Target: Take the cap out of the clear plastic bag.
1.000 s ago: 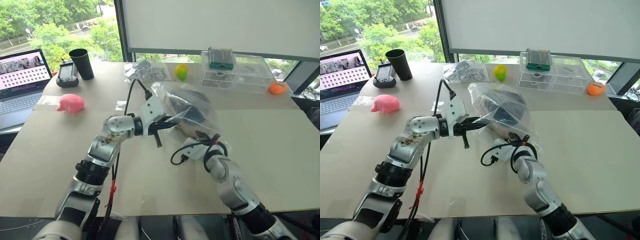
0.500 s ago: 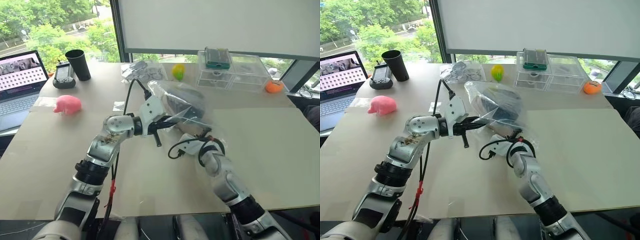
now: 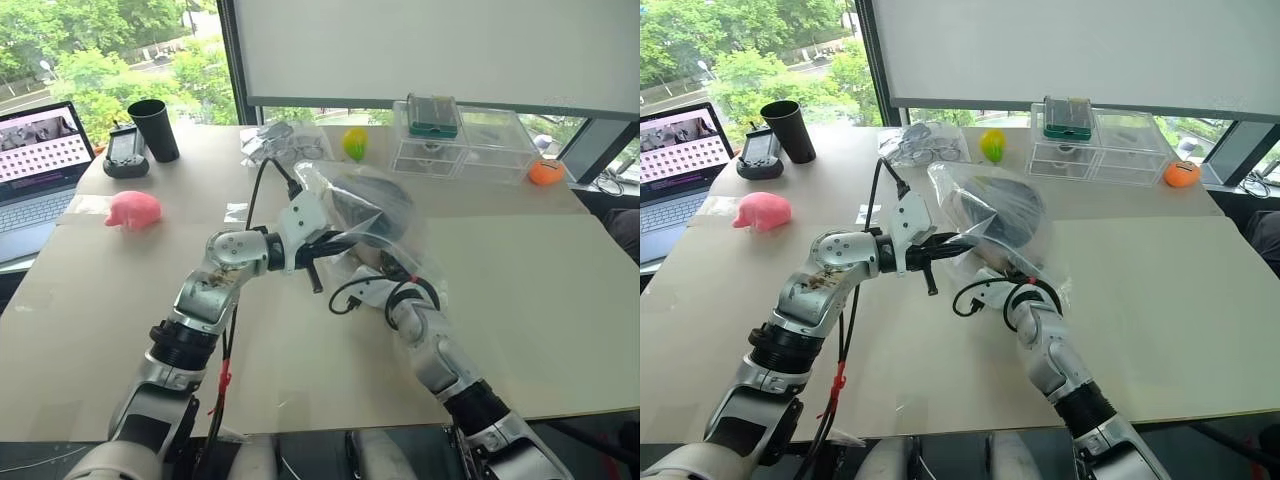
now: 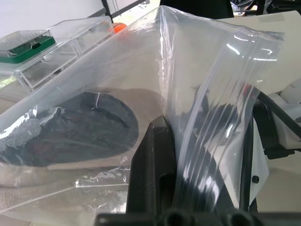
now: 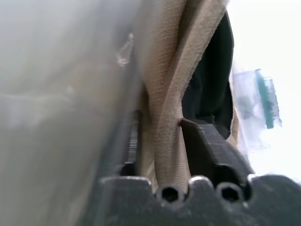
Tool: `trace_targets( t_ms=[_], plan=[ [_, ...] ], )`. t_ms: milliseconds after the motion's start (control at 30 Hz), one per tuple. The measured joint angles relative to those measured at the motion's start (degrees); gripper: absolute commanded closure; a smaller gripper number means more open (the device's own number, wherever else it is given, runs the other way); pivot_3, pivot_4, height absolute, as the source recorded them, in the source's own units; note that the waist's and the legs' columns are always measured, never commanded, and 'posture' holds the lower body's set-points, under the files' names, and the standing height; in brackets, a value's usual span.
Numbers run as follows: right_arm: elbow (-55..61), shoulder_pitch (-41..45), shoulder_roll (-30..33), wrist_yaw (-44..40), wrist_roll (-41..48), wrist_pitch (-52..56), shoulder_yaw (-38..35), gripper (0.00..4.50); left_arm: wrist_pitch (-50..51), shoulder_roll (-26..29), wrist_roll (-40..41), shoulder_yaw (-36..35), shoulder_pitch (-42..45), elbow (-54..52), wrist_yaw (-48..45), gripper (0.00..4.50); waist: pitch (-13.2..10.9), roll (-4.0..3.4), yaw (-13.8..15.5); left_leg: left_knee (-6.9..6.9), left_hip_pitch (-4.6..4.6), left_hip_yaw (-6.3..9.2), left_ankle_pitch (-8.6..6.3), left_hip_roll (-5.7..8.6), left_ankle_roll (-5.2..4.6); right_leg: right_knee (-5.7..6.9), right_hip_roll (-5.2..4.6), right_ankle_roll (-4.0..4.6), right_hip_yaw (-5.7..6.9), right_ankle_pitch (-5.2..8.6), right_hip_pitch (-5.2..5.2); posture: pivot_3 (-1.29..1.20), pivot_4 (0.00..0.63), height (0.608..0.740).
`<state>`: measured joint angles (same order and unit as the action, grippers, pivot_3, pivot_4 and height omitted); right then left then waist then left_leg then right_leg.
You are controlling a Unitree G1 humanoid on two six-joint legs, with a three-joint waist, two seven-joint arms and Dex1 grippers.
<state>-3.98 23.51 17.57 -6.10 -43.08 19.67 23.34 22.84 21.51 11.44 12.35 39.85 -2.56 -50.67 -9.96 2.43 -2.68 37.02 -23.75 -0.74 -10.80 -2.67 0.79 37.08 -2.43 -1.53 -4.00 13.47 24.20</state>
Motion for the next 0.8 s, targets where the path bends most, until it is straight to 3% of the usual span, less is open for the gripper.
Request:
trace_targets(
  t_ms=[33, 400, 600, 800],
  plan=[
    [0.3, 0.0, 0.0, 0.0, 0.0, -0.1, -0.3, 4.4, 0.0, 0.0, 0.0, 0.0, 0.0, 0.0, 0.0, 4.5, 0.0, 0.0, 0.0, 0.0, 0.01, 0.0, 0.0, 0.0, 0.0, 0.01, 0.0, 0.0, 0.0, 0.0, -0.01, 0.0, 0.15, 0.74],
    [5.8, -2.8, 0.0, -3.0, 1.5, -0.3, -1.9, 4.4, 1.0, 0.7, 0.0, 0.0, -0.5, -0.9, 0.0, 4.5, 0.0, 0.0, 0.1, -0.02, -0.01, 0.0, 0.0, 0.0, 0.0, 0.0, 0.0, -0.02, 0.0, 0.01, 0.02, 0.0, 0.15, 0.74],
    [22.7, -7.1, 1.2, -15.4, 8.7, 1.9, -3.9, 4.4, 1.1, 1.0, 0.1, -0.1, -0.9, -1.6, 0.1, 4.5, 0.0, 0.0, 0.0, -0.02, -0.02, 0.01, 0.0, 0.0, 0.0, 0.01, 0.01, -0.18, 0.0, 0.11, 0.03, 0.0, 0.15, 0.74],
    [32.8, -8.0, 1.0, -25.5, 13.0, 12.7, -6.0, 4.4, 0.9, 0.9, 1.6, -0.3, -0.9, -3.8, -0.1, 4.5, 0.0, 0.0, 0.3, -0.01, -0.02, 0.02, 0.0, 0.0, 0.0, 0.0, 0.0, -0.2, 0.04, 0.12, 0.01, 0.0, 0.15, 0.74]
  ],
)
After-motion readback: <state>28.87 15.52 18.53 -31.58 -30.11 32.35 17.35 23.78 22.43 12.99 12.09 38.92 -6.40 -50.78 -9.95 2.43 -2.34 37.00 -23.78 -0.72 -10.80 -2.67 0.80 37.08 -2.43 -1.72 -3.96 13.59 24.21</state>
